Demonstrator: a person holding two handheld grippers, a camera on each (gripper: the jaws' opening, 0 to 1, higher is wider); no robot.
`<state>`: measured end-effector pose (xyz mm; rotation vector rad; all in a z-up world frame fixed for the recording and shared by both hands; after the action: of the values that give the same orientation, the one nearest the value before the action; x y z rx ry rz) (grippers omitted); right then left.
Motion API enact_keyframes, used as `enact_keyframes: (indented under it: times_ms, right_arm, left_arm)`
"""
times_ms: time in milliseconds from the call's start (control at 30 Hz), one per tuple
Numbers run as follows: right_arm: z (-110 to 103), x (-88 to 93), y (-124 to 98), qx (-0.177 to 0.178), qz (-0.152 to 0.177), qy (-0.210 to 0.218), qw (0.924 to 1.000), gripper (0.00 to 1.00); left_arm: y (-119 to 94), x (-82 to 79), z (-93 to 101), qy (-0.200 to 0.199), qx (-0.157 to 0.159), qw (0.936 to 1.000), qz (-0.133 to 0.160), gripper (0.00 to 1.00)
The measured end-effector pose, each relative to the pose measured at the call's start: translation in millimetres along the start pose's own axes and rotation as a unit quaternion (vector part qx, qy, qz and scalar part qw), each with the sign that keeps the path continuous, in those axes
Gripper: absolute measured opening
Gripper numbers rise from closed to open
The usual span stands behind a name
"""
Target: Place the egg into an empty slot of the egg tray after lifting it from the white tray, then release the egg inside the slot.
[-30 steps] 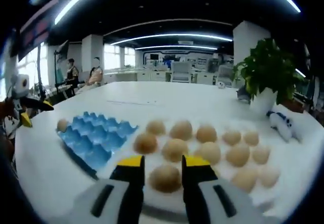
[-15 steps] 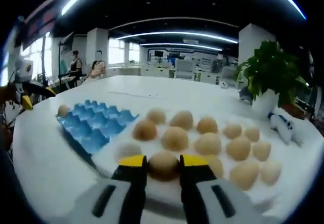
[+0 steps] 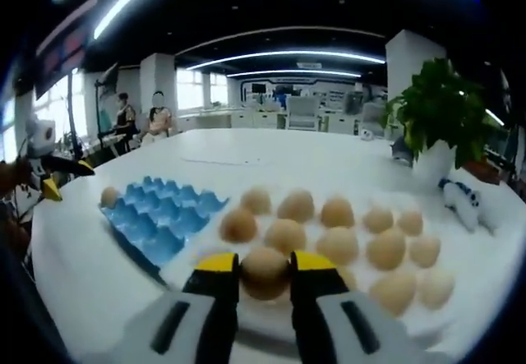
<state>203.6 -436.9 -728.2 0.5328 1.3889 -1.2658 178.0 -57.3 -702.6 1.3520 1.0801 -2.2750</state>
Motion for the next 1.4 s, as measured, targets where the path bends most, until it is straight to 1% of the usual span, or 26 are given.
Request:
enact_keyframes:
  times_ms: [100, 267, 367, 500, 567, 833, 900, 967, 1000, 1167, 1300, 1400]
  right_arm:
    - [-1, -4.0, -1, -0.008, 0.006, -0.001, 0.9999, 0.23]
    - [-11, -13.6, 0, -0.025, 0.018, -0.001, 0.9995, 0.23]
    - [-19, -18.5, 4, -0.038, 0.023, -0.002, 0.999, 0.23]
    - [-32, -26.1, 11, -0.065, 0.031, 0.0, 0.9974, 0.23]
    - [-37, -28.9, 14, -0.069, 0.034, -0.002, 0.997, 0.23]
    - [-56, -40.4, 25, -0.107, 0.046, -0.004, 0.9932, 0.23]
    - [-62, -45.0, 27, -0.12, 0.051, -0.004, 0.9915, 0.23]
    - [-65, -47.3, 28, -0.124, 0.054, -0.006, 0.9908, 0.23]
    - [-70, -50.3, 30, -0.134, 0.057, -0.009, 0.9892, 0.23]
    - [-85, -56.7, 39, -0.157, 0.062, -0.02, 0.9855, 0.23]
    - [-103, -63.5, 47, -0.185, 0.067, -0.029, 0.98, 0.23]
    - [-113, -67.7, 52, -0.198, 0.072, -0.034, 0.9769, 0.23]
  left_arm:
    - [0, 0.1, 0.0, 0.002, 0.0, 1.0, -0.002, 0.81]
    - [1, 0.5, 0.5, 0.004, 0.002, 1.0, -0.004, 0.81]
    - [2, 1.2, 0.5, 0.005, 0.003, 1.0, -0.006, 0.81]
    - [2, 0.5, 0.0, 0.006, 0.002, 1.0, -0.005, 0.81]
    - [2, 0.4, -0.7, 0.006, 0.002, 1.0, -0.005, 0.81]
    - [2, 1.8, -1.4, 0.006, 0.002, 1.0, -0.007, 0.81]
    - [2, 2.1, -1.5, 0.005, 0.002, 1.0, -0.008, 0.81]
    - [1, 2.2, -1.6, 0.005, 0.002, 1.0, -0.008, 0.81]
    - [2, 2.2, -1.7, 0.005, 0.001, 1.0, -0.008, 0.81]
    - [2, 2.1, -1.4, 0.003, 0.003, 1.0, -0.007, 0.81]
    - [2, 1.8, -2.2, 0.004, 0.002, 1.0, -0.007, 0.81]
    - [2, 2.0, -3.3, 0.003, 0.002, 1.0, -0.006, 0.81]
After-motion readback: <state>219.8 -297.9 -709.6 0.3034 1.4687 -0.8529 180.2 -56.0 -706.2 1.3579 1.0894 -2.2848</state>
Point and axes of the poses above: the point that each gripper's makers call its tool centre point, and the gripper's own axes: y roughly forward along the fingers, z roughly to its right, x roughly out of its underside, the point moved 7 cm from there along -y, roughly backward along the fingers, and after that the axes turned 13 degrees about -y, right-handed, at the moved point
